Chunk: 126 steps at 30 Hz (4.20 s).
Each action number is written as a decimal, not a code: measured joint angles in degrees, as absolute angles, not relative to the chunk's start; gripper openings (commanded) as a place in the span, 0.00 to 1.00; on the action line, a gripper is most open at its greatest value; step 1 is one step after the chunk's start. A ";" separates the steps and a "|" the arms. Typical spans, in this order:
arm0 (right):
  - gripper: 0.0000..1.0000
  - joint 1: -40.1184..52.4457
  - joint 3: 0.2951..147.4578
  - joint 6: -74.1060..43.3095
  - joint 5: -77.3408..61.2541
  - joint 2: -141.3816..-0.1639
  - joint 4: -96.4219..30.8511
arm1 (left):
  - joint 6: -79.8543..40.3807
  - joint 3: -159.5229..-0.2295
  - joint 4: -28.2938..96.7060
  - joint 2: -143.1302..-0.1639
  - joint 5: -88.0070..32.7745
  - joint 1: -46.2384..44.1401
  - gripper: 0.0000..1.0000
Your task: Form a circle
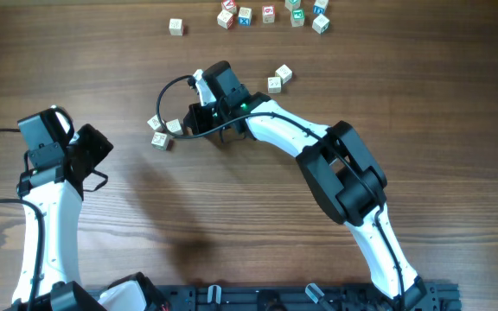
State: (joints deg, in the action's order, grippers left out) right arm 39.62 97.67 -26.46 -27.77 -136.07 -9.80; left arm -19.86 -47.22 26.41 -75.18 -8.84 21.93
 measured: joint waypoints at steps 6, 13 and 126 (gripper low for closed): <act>0.05 39.62 97.67 -27.00 -27.79 -136.07 -9.80 | -19.86 -47.22 26.41 -75.18 -8.84 21.93 0.05; 0.04 39.62 97.67 -27.20 -28.08 -136.07 -9.78 | -19.86 -47.22 26.41 -75.18 -8.84 21.93 0.06; 0.04 40.21 97.67 -43.55 -30.37 -137.05 -7.18 | -19.86 -47.22 26.41 -75.18 -8.84 21.93 0.06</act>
